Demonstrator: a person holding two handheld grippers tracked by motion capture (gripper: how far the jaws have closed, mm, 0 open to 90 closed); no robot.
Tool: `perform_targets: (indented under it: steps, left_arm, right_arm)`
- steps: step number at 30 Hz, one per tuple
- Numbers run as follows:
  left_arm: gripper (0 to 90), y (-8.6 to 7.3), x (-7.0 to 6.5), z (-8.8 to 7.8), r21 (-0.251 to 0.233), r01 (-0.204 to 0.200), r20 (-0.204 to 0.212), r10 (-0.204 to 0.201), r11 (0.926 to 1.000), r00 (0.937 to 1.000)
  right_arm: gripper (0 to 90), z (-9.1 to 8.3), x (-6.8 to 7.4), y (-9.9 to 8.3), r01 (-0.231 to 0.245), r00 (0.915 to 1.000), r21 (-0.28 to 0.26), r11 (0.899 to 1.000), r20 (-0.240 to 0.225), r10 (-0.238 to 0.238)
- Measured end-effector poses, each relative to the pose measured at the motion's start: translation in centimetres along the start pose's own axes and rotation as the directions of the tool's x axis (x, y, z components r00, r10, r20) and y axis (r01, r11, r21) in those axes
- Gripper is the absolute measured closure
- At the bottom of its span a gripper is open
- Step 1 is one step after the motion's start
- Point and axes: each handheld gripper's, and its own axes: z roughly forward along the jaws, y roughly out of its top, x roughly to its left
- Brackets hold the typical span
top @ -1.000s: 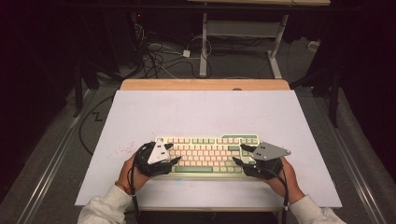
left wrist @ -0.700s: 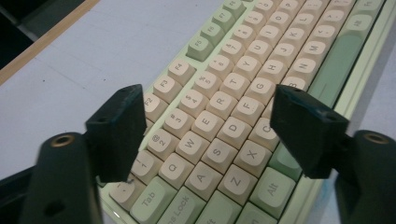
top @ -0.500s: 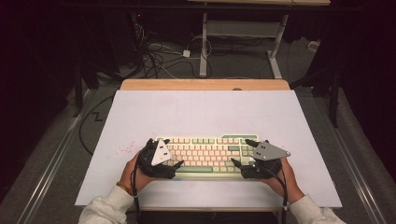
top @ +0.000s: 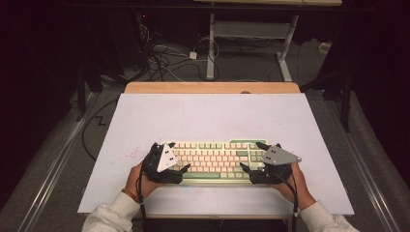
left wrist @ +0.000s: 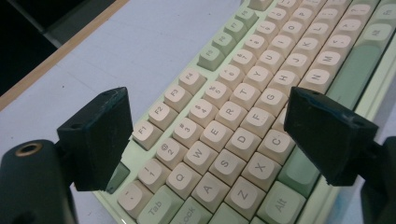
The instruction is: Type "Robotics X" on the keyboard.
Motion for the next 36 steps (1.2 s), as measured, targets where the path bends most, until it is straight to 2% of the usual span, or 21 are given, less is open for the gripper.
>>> perform_targets:
  steps: [8,14,16,19,23,25,36]
  left_arm:
    - [14.7,0.1,0.2,-0.5,-0.017,-0.009,-0.025,0.008,0.9998,0.9996]
    - [14.7,0.0,0.6,-0.9,-0.029,-0.002,-0.028,0.001,0.9996,0.9996]
    - [14.7,0.1,0.7,-1.1,-0.027,-0.015,-0.041,0.014,0.9995,0.9991]
    - [14.7,0.0,1.0,-1.4,-0.038,0.000,-0.046,-0.001,0.9993,0.9990]
    - [14.7,-0.1,1.2,-1.7,-0.034,-0.006,-0.065,0.004,0.9994,0.9979]
    - [14.7,-0.2,1.4,-1.9,-0.038,-0.002,-0.059,0.000,0.9993,0.9983]
    - [14.7,-1.2,1.8,-2.6,-0.025,0.009,-0.077,-0.011,0.9996,0.9969]
  right_arm:
    - [15.4,-0.4,-0.3,0.1,0.013,0.9996,-0.002,1.000,0.025,-0.013]
    - [15.6,-1.0,-0.6,0.1,0.017,0.9990,-0.009,1.000,0.040,-0.017]
    - [15.5,-1.2,-0.7,0.2,0.021,0.9986,-0.011,1.000,0.049,-0.020]
    - [15.7,-1.5,-0.9,0.3,0.018,0.9982,-0.014,1.000,0.058,-0.017]
    - [15.7,-1.8,-1.1,0.3,0.019,0.9973,-0.018,1.000,0.071,-0.017]
    - [15.7,-1.9,-1.1,0.4,0.019,0.9969,-0.017,1.000,0.076,-0.018]
    - [15.8,-3.1,-1.7,-0.1,0.023,0.9941,-0.009,1.000,0.106,-0.022]
